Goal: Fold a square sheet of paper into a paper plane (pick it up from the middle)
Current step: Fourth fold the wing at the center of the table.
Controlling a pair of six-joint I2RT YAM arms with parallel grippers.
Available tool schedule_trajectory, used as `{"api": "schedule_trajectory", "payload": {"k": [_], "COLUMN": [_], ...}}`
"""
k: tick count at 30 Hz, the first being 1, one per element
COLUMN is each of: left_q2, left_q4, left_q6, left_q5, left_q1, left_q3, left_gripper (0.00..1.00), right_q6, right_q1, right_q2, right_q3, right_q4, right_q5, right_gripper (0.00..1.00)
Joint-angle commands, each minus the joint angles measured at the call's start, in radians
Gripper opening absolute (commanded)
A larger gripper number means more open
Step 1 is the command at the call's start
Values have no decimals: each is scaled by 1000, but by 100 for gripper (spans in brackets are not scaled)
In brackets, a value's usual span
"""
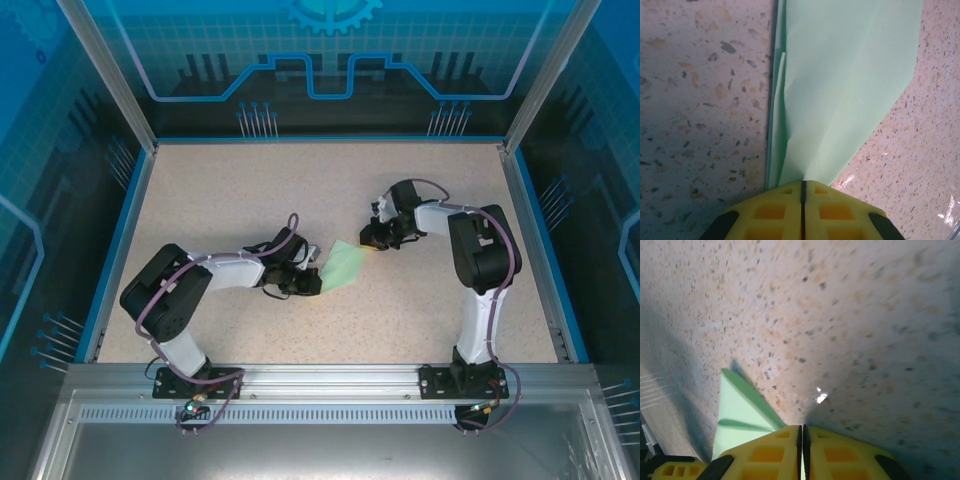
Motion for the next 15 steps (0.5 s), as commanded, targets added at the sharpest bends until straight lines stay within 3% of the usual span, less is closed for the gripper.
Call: {"api": "schedule_trajectory", "payload": {"k": [1, 9, 15], "left_q2": [77, 68, 50], "left_q4": [-204, -199, -178], "left_q6": [30, 34, 15], "left_q5": [-89, -53, 12], "left_q1": [12, 11, 12], "left_q3": [-49, -26, 16], "left_gripper": [8, 10, 16], "right_q6": [-26, -20, 14], "right_q1": [-47, -30, 25], "right_q2": [20, -155, -276], "right_q3": [25, -45, -155], "right_q4": [-6, -24, -19], "right_q5": [135, 136, 66], "right_gripper": [13, 13, 16]}}
